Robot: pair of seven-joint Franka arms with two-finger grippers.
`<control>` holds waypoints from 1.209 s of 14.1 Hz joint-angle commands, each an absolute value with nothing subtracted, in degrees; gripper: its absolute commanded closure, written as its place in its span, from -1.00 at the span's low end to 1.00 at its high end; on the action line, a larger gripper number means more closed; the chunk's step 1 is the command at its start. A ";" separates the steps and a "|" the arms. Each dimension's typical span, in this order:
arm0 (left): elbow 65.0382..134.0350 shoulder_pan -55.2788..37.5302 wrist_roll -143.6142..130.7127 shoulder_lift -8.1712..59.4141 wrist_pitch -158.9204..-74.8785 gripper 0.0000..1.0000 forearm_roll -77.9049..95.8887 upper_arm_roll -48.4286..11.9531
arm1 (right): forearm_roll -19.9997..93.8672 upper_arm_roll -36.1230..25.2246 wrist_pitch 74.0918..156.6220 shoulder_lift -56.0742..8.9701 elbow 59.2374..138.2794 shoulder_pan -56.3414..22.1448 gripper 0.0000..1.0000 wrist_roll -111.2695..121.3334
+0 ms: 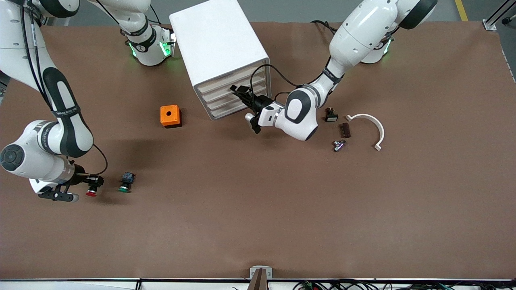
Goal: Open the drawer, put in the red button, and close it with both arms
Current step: 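Grasp the red button with the right gripper while the left gripper pulls the drawer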
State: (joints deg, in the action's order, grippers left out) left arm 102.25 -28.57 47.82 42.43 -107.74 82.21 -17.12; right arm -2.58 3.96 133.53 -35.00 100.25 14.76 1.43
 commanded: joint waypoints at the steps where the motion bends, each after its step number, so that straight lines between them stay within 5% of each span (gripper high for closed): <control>1: 102.39 -29.44 49.13 42.19 -108.28 0.66 84.54 -17.23 | -3.60 4.40 128.78 -31.30 100.81 13.89 0.35 0.79; 17: 98.19 -20.23 49.22 43.33 -108.02 0.80 82.88 -16.52 | -3.78 4.75 99.34 -14.51 100.72 -4.81 0.36 -36.43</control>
